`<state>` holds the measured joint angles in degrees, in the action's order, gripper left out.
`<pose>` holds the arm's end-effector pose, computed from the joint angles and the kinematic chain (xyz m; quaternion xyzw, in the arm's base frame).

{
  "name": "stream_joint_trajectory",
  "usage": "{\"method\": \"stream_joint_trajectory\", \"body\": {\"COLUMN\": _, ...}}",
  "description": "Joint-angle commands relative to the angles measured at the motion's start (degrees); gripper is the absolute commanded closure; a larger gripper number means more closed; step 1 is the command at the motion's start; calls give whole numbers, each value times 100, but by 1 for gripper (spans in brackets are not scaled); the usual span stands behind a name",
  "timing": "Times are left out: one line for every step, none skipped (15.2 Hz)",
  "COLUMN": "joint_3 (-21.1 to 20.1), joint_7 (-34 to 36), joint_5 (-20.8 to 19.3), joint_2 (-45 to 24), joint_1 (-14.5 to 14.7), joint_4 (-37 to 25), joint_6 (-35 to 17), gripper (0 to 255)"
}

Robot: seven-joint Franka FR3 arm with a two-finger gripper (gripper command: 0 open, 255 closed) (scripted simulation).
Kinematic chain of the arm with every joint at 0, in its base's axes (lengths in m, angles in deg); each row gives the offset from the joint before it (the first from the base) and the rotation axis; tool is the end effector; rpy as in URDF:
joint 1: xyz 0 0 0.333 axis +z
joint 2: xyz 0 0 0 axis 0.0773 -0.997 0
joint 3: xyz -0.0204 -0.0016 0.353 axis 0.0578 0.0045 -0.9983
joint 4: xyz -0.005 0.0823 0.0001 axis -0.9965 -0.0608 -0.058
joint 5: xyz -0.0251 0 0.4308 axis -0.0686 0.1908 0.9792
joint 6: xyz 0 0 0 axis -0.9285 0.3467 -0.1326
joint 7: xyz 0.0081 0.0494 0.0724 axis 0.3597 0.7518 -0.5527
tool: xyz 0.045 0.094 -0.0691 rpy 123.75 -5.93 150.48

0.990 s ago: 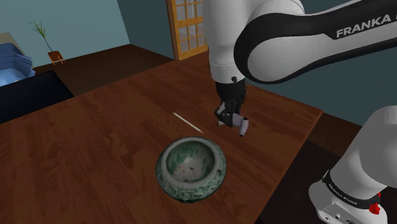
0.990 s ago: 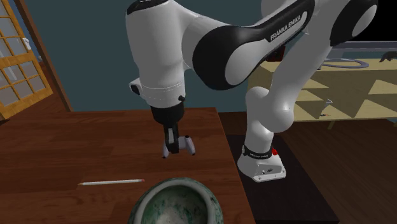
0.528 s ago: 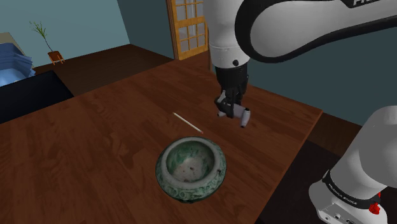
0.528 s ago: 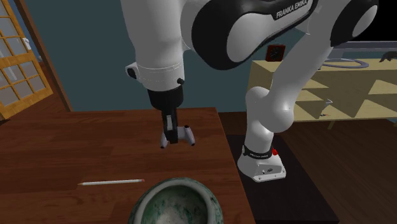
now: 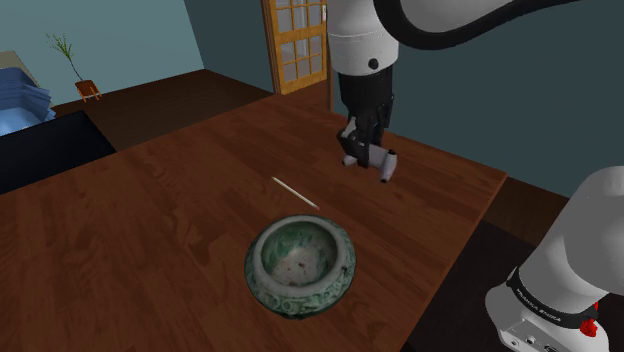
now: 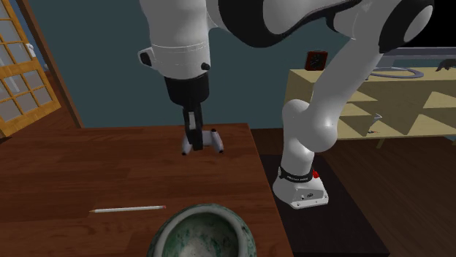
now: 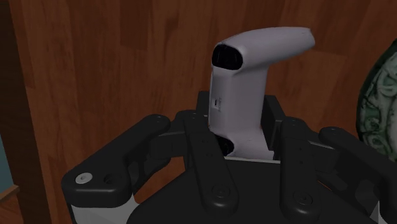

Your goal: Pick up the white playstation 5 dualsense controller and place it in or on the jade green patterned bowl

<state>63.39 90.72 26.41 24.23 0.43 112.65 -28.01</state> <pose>0.3557 0.2479 0.5663 0.9915 0.0880 -0.0144 0.0945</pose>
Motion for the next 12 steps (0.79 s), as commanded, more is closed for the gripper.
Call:
{"method": "stream_joint_trajectory", "body": {"joint_3": 17, "joint_7": -16, "joint_5": -10, "joint_2": -2, "joint_1": -8, "joint_4": -149, "joint_6": 149, "gripper": 255}}
{"method": "stream_joint_trajectory", "body": {"joint_3": 24, "joint_7": -23, "joint_5": -17, "joint_2": -10, "joint_1": -13, "joint_4": -232, "joint_6": 224, "gripper": 255}}
{"method": "stream_joint_trajectory", "body": {"joint_3": 26, "joint_7": -25, "joint_5": -19, "joint_2": -12, "joint_1": -15, "joint_4": -260, "joint_6": 249, "gripper": 255}}
{"method": "stream_joint_trajectory", "body": {"joint_3": -98, "joint_7": 128, "joint_5": 4, "joint_2": -121, "joint_1": 6, "joint_4": -383, "joint_6": 272, "gripper": 255}}
{"method": "stream_joint_trajectory", "body": {"joint_3": -225, "joint_7": 283, "joint_5": 22, "joint_2": -237, "joint_1": 24, "joint_4": -511, "joint_6": 295, "gripper": 255}}
{"method": "stream_joint_trajectory", "body": {"joint_3": -353, "joint_7": 441, "joint_5": 32, "joint_2": -360, "joint_1": 41, "joint_4": -645, "joint_6": 318, "gripper": 255}}
{"method": "stream_joint_trajectory", "body": {"joint_3": -482, "joint_7": 601, "joint_5": 35, "joint_2": -490, "joint_1": 56, "joint_4": -786, "joint_6": 342, "gripper": 255}}
{"method": "stream_joint_trajectory", "body": {"joint_3": -613, "joint_7": 766, "joint_5": 30, "joint_2": -629, "joint_1": 70, "joint_4": -933, "joint_6": 366, "gripper": 255}}
{"method": "stream_joint_trajectory", "body": {"joint_3": -747, "joint_7": 934, "joint_5": 15, "joint_2": -776, "joint_1": 83, "joint_4": -1087, "joint_6": 391, "gripper": 255}}
{"method": "stream_joint_trajectory", "body": {"joint_3": -882, "joint_7": 1106, "joint_5": -10, "joint_2": -932, "joint_1": 96, "joint_4": -1248, "joint_6": 418, "gripper": 255}}
{"method": "stream_joint_trajectory", "body": {"joint_3": -1020, "joint_7": 1284, "joint_5": -45, "joint_2": -1098, "joint_1": 111, "joint_4": -1416, "joint_6": 446, "gripper": 255}}
{"method": "stream_joint_trajectory", "body": {"joint_3": -1161, "joint_7": 1466, "joint_5": -93, "joint_2": -1275, "joint_1": 125, "joint_4": -1591, "joint_6": 478, "gripper": 255}}
